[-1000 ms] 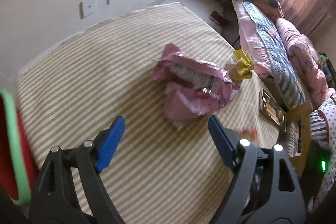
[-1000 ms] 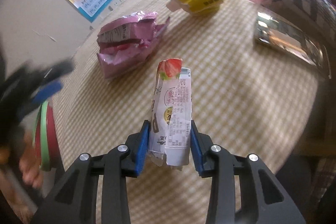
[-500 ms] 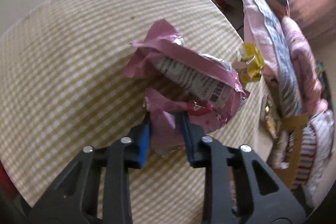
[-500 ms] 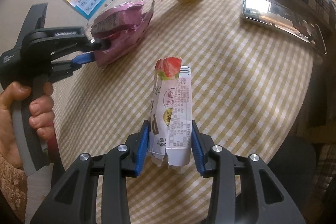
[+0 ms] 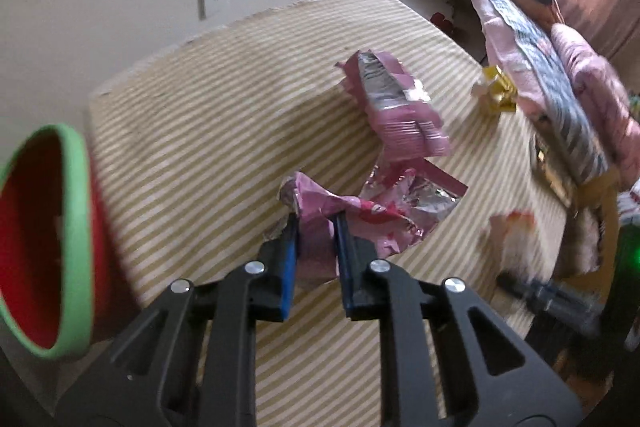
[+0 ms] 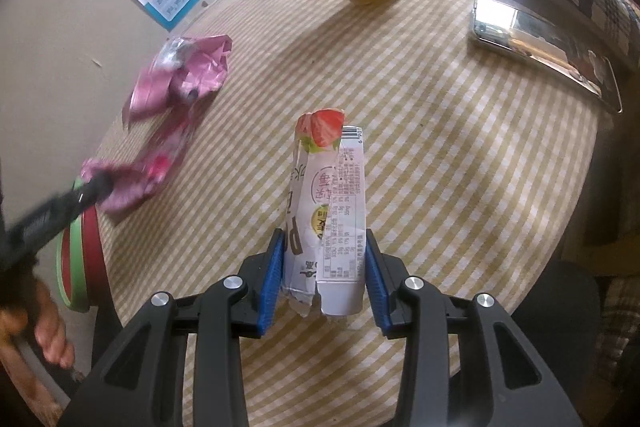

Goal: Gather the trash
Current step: 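Grasp the white snack box with the right gripper while the left grasps the pink chip bag, then carry the white box and pink bag over the red bucket and open both grippers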

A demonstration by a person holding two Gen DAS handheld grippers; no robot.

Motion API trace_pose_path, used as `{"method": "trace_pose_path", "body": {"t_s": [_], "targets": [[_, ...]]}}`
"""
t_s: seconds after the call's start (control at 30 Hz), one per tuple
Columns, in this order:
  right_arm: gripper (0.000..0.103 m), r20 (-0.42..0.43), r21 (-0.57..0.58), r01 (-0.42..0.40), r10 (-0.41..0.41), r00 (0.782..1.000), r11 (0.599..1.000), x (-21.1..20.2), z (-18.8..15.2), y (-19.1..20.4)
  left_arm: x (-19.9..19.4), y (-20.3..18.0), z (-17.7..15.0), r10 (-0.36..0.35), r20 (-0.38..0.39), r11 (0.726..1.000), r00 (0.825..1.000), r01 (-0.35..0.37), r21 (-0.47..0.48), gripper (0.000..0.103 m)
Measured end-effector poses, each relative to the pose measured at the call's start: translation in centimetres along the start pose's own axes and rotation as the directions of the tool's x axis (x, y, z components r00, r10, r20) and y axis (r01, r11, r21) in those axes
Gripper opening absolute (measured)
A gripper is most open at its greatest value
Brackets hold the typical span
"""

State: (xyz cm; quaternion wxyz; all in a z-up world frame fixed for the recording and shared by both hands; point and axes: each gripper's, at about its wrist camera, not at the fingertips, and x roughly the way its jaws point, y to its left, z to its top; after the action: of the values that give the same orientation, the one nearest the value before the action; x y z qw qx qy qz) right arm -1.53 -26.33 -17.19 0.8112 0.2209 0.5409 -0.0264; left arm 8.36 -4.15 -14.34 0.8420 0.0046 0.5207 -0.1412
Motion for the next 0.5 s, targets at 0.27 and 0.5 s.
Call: {"method": "trace_pose_path", "body": {"t_s": [0.27,0.5], "targets": [[0.038,-0.007,-0.043,0.007,-0.008,1.0,0.999,0.2,-0.2,1.3,-1.1,0.5,-4.7,0.091,-0.012,0.989,0.996,-0.089,0.121,0.036],[0.038,-0.006,-0.057,0.013,-0.013,1.0,0.998,0.3,-0.2,1.6,-5.1,-1.2,-4.5,0.039,0.172,0.978,0.984,-0.073,0.196,0.065]]}}
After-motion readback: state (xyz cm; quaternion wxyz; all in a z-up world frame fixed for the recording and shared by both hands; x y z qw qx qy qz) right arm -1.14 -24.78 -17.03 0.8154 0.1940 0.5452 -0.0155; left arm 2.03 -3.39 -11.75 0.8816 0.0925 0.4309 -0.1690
